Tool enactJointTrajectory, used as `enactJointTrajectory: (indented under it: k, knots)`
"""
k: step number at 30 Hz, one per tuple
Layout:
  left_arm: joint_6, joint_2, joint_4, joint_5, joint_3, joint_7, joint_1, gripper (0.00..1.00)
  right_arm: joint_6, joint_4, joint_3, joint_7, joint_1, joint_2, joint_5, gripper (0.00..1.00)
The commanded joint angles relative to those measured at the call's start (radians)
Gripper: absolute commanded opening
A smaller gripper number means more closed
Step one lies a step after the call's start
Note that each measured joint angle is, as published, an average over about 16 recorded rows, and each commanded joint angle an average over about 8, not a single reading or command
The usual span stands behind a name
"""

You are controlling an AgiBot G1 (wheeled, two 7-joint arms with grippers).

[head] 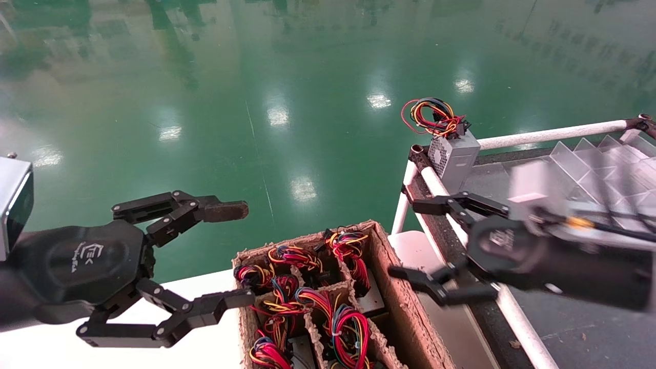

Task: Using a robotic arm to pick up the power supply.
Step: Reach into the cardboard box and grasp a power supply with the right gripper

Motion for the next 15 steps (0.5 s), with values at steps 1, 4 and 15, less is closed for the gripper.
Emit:
enactJointTrajectory:
  k: [1, 4, 15]
  knots:
    - [0.000, 0.000, 0.000, 0.000, 0.000, 0.000, 0.000, 1.00, 0.034, -0.025, -0.034, 0.025, 0.039, -0.031, -0.071, 0.82]
    - [0.000, 0.000, 0.000, 0.000, 0.000, 0.000, 0.000, 1.00, 0.048, -0.127, -0.081, 0.036, 0.111, -0.106, -0.147, 0.45]
    - [0.000, 0.000, 0.000, 0.000, 0.000, 0.000, 0.000, 1.00, 0.004, -0.422, -0.173, -0.080, 0.262, -0.283, -0.272, 0.00]
